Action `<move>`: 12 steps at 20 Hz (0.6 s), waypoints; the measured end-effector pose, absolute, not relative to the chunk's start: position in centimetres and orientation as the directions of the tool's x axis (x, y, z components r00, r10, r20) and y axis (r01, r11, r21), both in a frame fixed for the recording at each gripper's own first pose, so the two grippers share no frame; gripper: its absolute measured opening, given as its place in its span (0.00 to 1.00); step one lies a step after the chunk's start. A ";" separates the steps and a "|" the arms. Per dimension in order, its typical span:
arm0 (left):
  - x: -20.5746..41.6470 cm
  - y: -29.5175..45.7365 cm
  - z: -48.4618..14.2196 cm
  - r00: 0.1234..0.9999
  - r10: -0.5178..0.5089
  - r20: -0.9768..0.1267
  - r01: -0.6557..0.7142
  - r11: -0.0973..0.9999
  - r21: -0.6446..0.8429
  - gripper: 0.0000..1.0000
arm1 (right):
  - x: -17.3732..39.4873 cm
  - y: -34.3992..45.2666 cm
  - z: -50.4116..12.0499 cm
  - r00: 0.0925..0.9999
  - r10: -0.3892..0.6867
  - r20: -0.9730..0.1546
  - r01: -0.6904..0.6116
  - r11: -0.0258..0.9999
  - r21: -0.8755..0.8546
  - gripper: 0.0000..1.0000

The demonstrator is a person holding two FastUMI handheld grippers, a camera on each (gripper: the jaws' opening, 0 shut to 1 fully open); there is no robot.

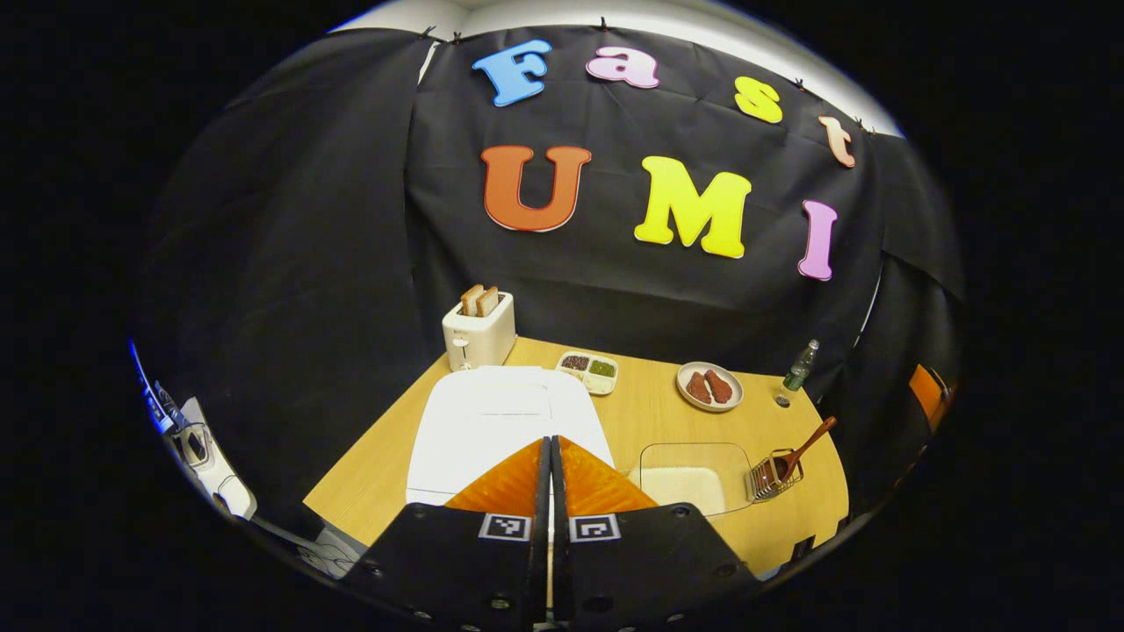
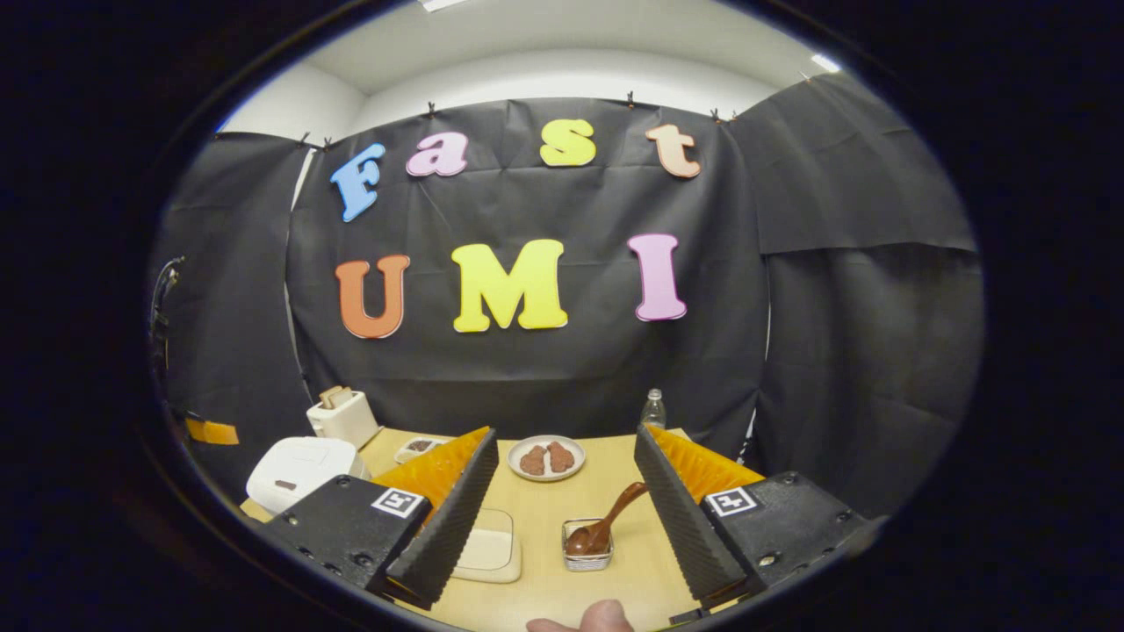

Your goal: Close the left gripper, press the button to open the rice cooker; take a wooden spoon from the chopstick holder with the right hand, scoop a spoonful of rice and pour it into the rice cooker, then put the wooden spoon back into the chopstick holder.

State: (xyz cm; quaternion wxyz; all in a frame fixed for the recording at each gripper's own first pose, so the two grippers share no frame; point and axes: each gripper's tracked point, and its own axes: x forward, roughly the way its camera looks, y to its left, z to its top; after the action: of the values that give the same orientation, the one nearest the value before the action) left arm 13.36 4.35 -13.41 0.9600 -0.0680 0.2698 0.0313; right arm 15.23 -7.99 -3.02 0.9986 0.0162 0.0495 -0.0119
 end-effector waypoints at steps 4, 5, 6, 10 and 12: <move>14.8 5.6 -16.9 0.801 0.019 -0.599 -0.108 0.988 -0.112 0.00 | 15.7 -9.0 -4.4 0.991 -0.045 -0.127 0.050 0.998 0.039 0.99; 15.0 6.1 -18.2 0.778 0.024 -0.628 -0.121 0.986 -0.111 0.00 | 15.9 -9.4 -4.8 0.990 -0.052 -0.134 0.057 0.998 0.038 0.99; 15.3 6.2 -19.2 0.766 0.014 -0.643 -0.127 0.983 -0.129 0.00 | 16.0 -9.6 -5.1 0.988 -0.058 -0.143 0.064 0.997 0.037 1.00; 16.5 6.9 -22.1 0.722 -0.017 -0.691 -0.168 0.965 -0.200 0.00 | 16.0 -10.8 -6.1 0.982 -0.084 -0.172 0.089 0.996 0.021 1.00; 17.1 7.1 -22.8 0.714 -0.028 -0.699 -0.178 0.959 -0.219 0.00 | 16.0 -11.1 -6.5 0.979 -0.095 -0.181 0.098 0.995 0.009 0.99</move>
State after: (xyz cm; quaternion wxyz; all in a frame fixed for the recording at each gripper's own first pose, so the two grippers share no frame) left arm 17.14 7.11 -22.77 0.9157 -0.1366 0.3758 0.0409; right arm 15.96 -11.10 -6.54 0.9947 0.0087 0.0908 -0.0483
